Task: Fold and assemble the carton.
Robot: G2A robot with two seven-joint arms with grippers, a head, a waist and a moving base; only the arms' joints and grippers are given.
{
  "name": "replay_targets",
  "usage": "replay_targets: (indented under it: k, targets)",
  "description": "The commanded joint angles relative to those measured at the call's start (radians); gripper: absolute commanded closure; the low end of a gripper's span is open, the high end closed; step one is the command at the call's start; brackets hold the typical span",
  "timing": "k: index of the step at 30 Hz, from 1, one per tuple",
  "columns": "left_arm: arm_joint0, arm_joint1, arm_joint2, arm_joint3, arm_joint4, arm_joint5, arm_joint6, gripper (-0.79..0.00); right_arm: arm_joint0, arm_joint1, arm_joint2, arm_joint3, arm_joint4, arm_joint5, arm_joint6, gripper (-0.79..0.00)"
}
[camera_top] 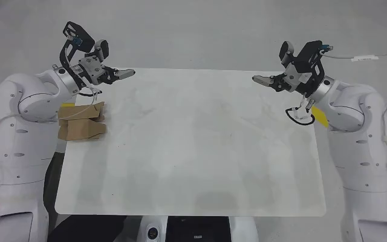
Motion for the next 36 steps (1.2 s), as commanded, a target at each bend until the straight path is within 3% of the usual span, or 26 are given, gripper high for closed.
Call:
replay_targets:
  k: [1,19,23,29,36]
  targets:
    - [0.0,0.0,0.0,0.0,0.0,0.0,0.0,-0.784,0.0,0.0,0.0,0.0,0.0,0.0,0.0,-0.785]
    - [0.0,0.0,0.0,0.0,0.0,0.0,0.0,-0.785,0.0,0.0,0.0,0.0,0.0,0.0,0.0,-0.785]
    - [0.023,0.004,-0.013,0.01,-0.063,0.044,-0.029,-0.785,0.0,0.0,0.0,0.0,0.0,0.0,0.0,-0.785]
    - [-0.004,0.017,-0.055,0.099,-0.237,0.101,-0.167,-0.785,0.0,0.0,0.0,0.0,0.0,0.0,0.0,-0.785]
    - [-0.083,0.033,-0.087,0.276,-0.362,0.121,-0.266,-0.785,0.0,0.0,0.0,0.0,0.0,0.0,0.0,-0.785]
